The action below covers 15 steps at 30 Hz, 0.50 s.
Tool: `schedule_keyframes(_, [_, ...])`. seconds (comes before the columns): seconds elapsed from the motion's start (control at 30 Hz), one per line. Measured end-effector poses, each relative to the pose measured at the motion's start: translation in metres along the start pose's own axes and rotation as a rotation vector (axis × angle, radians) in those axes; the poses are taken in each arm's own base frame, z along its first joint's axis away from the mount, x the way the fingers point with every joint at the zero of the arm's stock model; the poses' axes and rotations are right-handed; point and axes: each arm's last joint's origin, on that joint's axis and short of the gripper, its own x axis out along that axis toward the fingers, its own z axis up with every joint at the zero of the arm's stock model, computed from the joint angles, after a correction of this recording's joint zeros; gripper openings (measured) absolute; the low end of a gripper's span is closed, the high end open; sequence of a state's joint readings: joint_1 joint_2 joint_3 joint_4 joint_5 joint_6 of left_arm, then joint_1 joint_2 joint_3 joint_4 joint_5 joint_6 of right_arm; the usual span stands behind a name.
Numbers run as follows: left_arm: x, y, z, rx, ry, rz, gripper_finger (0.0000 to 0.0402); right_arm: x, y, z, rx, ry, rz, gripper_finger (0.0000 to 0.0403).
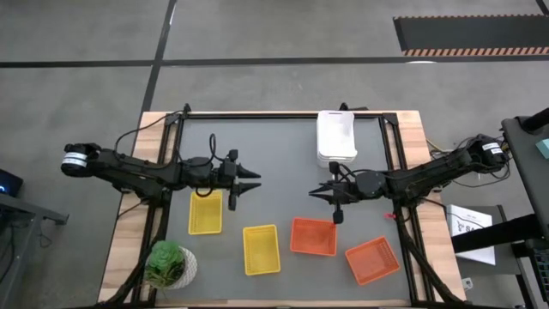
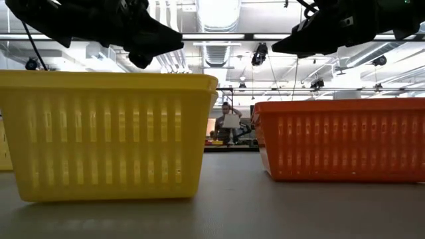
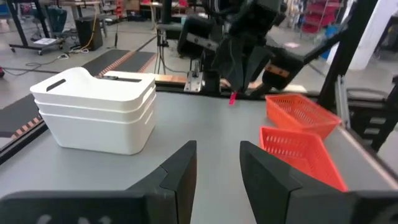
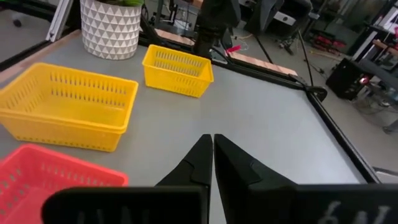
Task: Stack baskets by color
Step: Stack the left yellow bin on top of the right yellow bin
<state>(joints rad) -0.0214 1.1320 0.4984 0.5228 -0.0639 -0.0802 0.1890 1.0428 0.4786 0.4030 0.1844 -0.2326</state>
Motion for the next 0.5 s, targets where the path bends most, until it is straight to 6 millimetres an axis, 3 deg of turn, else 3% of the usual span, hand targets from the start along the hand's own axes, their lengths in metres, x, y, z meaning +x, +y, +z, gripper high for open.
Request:
schedule_keyframes(0.2, [0.000, -0.003, 0.002, -0.122, -0.006, -0.013, 0.0107, 0.000, 0.000, 0.000, 0.022, 0.001, 0.000, 0.0032])
schedule_keyframes(0.5, [0.010, -0.010, 0.000, -0.121, -0.001, -0.037, 0.0107, 0.000, 0.000, 0.000, -0.014, 0.004, 0.000, 0.0073])
